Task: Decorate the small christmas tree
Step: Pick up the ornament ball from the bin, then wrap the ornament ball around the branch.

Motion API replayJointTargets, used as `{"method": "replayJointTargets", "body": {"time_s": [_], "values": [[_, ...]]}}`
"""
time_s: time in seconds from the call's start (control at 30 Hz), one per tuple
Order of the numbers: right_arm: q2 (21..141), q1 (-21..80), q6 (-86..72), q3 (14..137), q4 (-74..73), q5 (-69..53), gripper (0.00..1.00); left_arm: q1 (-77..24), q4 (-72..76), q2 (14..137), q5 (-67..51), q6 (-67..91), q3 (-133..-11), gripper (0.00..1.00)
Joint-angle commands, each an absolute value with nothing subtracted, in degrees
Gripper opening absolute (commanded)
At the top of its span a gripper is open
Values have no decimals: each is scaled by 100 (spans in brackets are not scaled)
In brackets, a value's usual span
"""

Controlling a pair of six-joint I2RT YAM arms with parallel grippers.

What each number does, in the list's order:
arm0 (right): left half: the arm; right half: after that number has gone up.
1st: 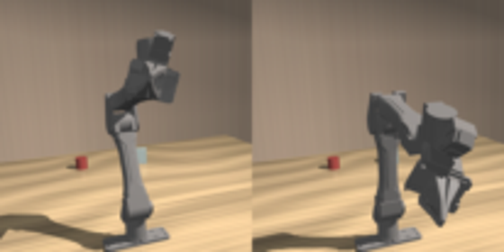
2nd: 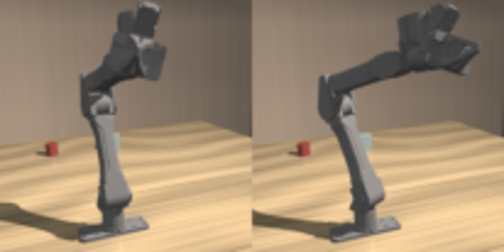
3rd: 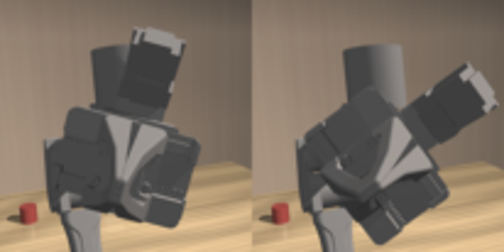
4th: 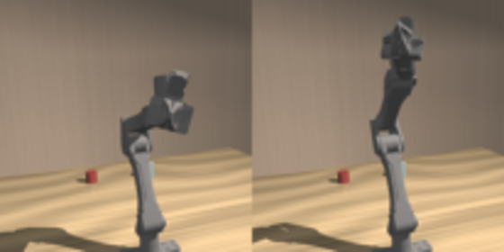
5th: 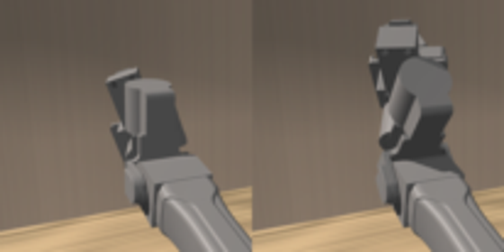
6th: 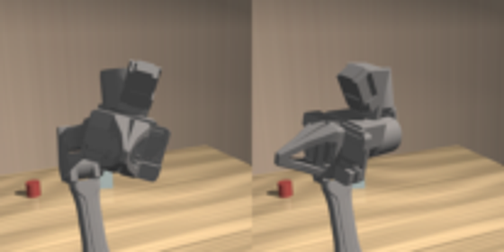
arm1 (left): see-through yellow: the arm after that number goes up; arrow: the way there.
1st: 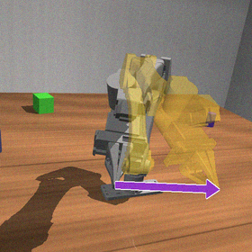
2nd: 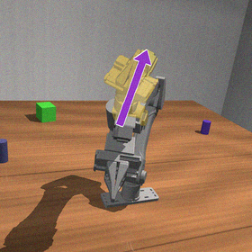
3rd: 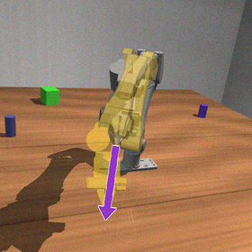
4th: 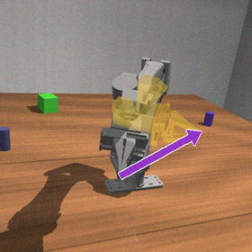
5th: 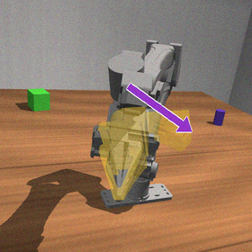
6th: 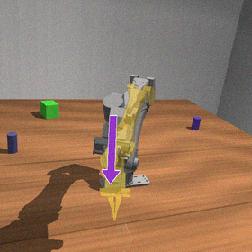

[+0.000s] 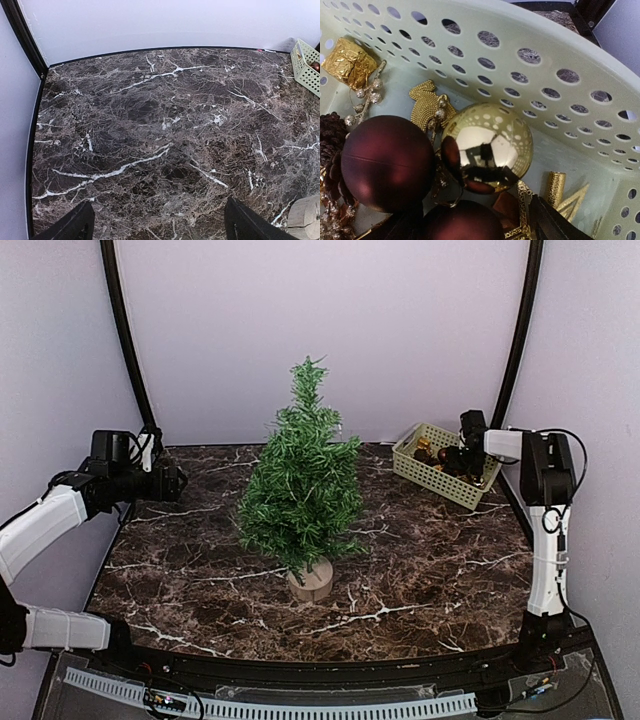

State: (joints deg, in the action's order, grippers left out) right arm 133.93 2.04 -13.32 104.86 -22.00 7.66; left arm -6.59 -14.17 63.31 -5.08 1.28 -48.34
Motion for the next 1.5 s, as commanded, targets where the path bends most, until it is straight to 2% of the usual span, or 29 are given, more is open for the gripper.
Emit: {"method": "replayJointTargets", "body": {"time_s": [0.0,0.3,0.47,0.8,1.17,1.47], "values": [[13580,132,-1203,10704,-1952,579,72,-639,-1222,6308,-703,287,-4894,92],[13135,89,-1020,10288,-1518,26,52,-638,-1226,6304,-779,261,-4887,91],[12646,63,-996,10088,-1471,26,48,-641,-1241,6298,-807,261,-4900,91],[11348,53,-833,9631,-1646,-44,47,-634,-1234,6154,-918,281,-4881,91],[9346,230,-1151,8541,-1852,-1457,48,-686,-932,5525,-1992,343,-4637,90],[7327,1184,-1760,7226,-1974,-1697,48,-2165,-639,4562,-1920,932,-4203,87]]}}
